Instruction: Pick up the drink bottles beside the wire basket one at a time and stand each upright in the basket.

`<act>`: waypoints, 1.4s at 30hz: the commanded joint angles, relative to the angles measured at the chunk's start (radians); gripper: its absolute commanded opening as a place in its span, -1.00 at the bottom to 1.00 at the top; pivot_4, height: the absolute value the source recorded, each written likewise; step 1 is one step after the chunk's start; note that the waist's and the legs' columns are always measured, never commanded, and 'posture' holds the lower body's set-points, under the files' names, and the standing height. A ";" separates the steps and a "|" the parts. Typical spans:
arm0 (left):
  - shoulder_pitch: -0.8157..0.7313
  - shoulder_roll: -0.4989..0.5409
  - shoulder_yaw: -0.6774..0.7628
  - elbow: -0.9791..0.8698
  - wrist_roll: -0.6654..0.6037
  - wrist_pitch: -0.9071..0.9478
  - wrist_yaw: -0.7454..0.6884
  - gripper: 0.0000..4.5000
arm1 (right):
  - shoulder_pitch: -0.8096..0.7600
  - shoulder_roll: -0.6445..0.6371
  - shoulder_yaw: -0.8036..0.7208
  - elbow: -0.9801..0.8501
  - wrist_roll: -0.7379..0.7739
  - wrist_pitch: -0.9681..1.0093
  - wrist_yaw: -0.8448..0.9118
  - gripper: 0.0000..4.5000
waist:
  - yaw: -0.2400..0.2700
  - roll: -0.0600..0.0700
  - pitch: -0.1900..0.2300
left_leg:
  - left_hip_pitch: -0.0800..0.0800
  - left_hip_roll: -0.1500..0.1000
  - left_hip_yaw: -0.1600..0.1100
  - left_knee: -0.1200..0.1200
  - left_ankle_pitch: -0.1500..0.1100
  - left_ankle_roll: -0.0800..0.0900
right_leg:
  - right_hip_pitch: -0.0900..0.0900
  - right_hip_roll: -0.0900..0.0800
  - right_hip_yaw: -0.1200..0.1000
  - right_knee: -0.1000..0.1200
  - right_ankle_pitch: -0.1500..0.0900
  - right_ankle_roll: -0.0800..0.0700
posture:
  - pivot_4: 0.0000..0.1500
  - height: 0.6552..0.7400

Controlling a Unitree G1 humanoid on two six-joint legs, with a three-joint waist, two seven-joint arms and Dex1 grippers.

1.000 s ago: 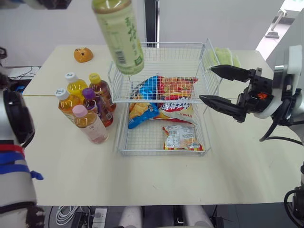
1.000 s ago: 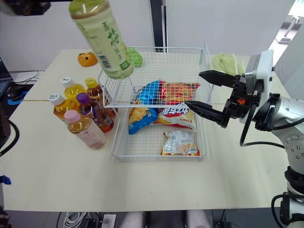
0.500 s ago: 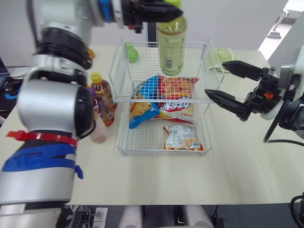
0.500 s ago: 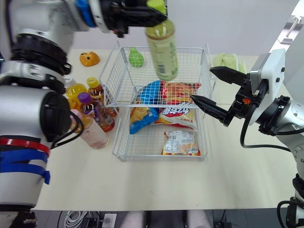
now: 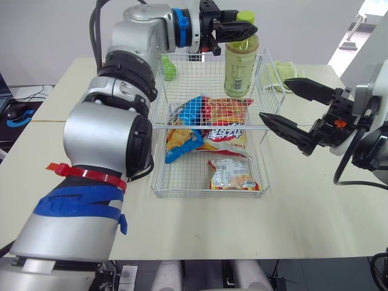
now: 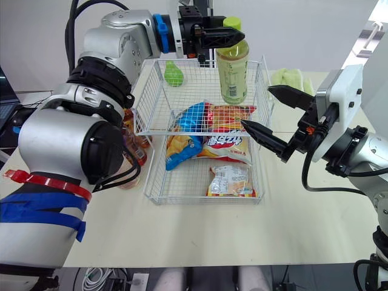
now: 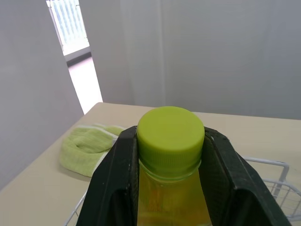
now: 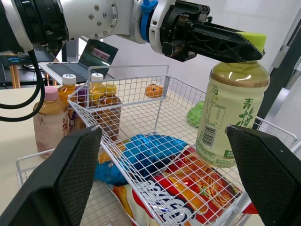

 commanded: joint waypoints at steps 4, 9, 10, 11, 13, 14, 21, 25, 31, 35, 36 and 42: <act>-0.055 -0.030 0.044 -0.015 0.021 -0.039 0.034 -0.40 | 0.002 -0.007 -0.021 -0.035 0.009 -0.018 -0.021 1.00 | 0.000 0.000 0.000 | 0.000 0.000 0.000 0.000 0.000 0.000 | 0.000 0.000 0.000 0.000 0.000 0.000 | 1.00 1.00; -0.045 -0.034 0.047 -0.013 0.047 -0.042 0.030 -0.40 | 0.008 -0.006 -0.020 -0.040 0.012 -0.018 -0.031 1.00 | -0.001 0.000 0.000 | 0.000 0.000 0.000 0.000 0.000 0.000 | 0.000 0.000 0.000 0.000 0.000 0.000 | 1.00 1.00; -0.044 -0.034 0.049 -0.014 0.050 -0.041 0.025 -0.40 | 0.010 -0.005 -0.020 -0.042 0.013 -0.019 -0.032 1.00 | 0.000 0.000 0.000 | 0.000 0.000 0.000 0.000 0.000 0.000 | 0.000 0.000 0.000 0.000 0.000 0.000 | 1.00 1.00; -0.043 -0.033 0.051 -0.014 0.051 -0.040 0.017 -0.08 | 0.011 -0.005 -0.017 -0.043 0.012 -0.020 -0.033 1.00 | 0.000 0.000 0.000 | 0.000 0.000 0.000 0.000 0.000 0.000 | 0.000 0.000 0.000 0.000 0.000 0.000 | 1.00 1.00; -0.043 -0.031 0.056 -0.014 0.053 -0.036 0.005 0.16 | 0.010 -0.004 -0.011 -0.042 0.010 -0.020 -0.034 1.00 | 0.000 0.000 0.000 | 0.000 0.000 0.000 0.000 0.000 0.000 | 0.000 0.000 0.000 0.000 0.000 0.000 | 1.00 1.00; -0.045 -0.029 0.062 -0.014 0.053 -0.036 0.005 0.30 | 0.008 -0.004 -0.008 -0.040 0.009 -0.021 -0.035 1.00 | 0.000 0.000 0.000 | 0.000 0.000 0.000 0.000 0.000 0.000 | 0.000 0.000 0.000 0.000 0.000 0.000 | 1.00 1.00; -0.065 0.010 0.100 -0.024 0.041 -0.024 -0.009 0.99 | -0.018 0.000 0.019 -0.016 -0.005 -0.035 -0.016 1.00 | -0.002 0.000 0.000 | 0.000 0.000 0.000 0.001 0.000 0.000 | 0.000 0.000 0.000 0.001 0.000 0.000 | 1.00 1.00; -0.067 0.063 0.122 -0.040 0.032 -0.009 -0.033 0.99 | -0.041 0.004 0.035 0.003 -0.008 -0.045 0.003 1.00 | -0.003 0.000 0.000 | 0.000 0.000 0.000 0.001 0.000 0.000 | 0.000 0.000 0.000 0.001 0.000 0.000 | 1.00 1.00; -0.040 0.187 0.158 -0.134 -0.006 0.061 -0.121 0.99 | -0.084 0.011 0.072 0.042 -0.002 -0.065 0.066 1.00 | -0.003 0.000 0.000 | 0.001 0.000 0.000 0.001 0.000 0.000 | 0.000 0.000 0.000 0.001 0.000 0.000 | 1.00 1.00; 0.066 0.294 0.165 -0.318 -0.030 0.111 -0.144 0.99 | -0.127 0.024 0.112 0.087 0.005 -0.077 0.143 1.00 | -0.004 0.001 0.000 | 0.001 0.000 0.000 0.000 0.000 0.000 | 0.000 0.000 0.001 0.002 0.000 0.000 | 1.00 1.00; 0.101 0.322 0.178 -0.376 -0.048 0.148 -0.138 0.99 | -0.139 0.031 0.126 0.100 -0.001 -0.083 0.161 1.00 | -0.005 0.001 -0.001 | 0.002 0.001 0.000 0.000 0.000 0.000 | 0.000 0.000 0.001 0.002 0.000 0.000 | 1.00 1.00; 0.430 0.515 0.291 -0.804 -0.135 0.380 -0.005 0.99 | -0.204 0.071 0.202 0.172 -0.034 -0.113 0.273 1.00 | -0.015 0.001 -0.001 | 0.003 0.002 0.000 0.001 0.000 0.000 | 0.001 0.000 0.001 0.003 0.000 0.000 | 1.00 1.00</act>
